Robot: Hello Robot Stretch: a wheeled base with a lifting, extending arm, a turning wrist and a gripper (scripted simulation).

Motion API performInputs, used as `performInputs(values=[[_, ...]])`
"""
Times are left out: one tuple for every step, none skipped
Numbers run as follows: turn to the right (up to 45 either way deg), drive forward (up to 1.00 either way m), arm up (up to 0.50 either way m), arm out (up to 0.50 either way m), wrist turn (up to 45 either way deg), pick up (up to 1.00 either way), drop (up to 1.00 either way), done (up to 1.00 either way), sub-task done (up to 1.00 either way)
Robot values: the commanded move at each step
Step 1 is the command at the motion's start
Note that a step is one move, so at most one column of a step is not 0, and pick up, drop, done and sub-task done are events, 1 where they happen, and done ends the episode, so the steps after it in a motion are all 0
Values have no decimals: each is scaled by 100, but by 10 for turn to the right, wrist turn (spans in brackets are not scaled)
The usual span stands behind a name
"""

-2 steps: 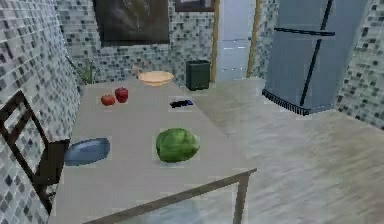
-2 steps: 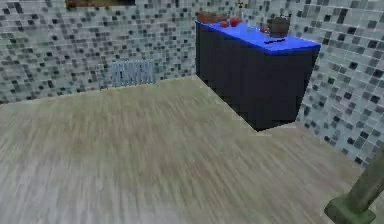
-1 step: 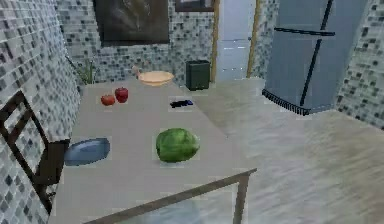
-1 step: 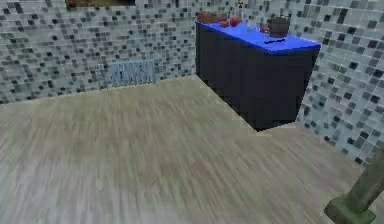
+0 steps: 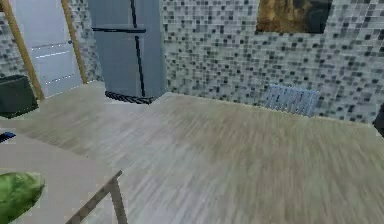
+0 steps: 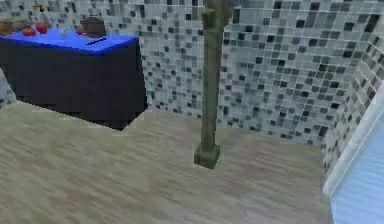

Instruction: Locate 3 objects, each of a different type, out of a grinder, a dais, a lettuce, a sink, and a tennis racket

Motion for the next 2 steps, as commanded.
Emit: performInputs(values=[[450, 0, 0, 0, 0, 0, 0, 0, 0], [210, 0, 0, 0, 0, 0, 0, 0, 0]])
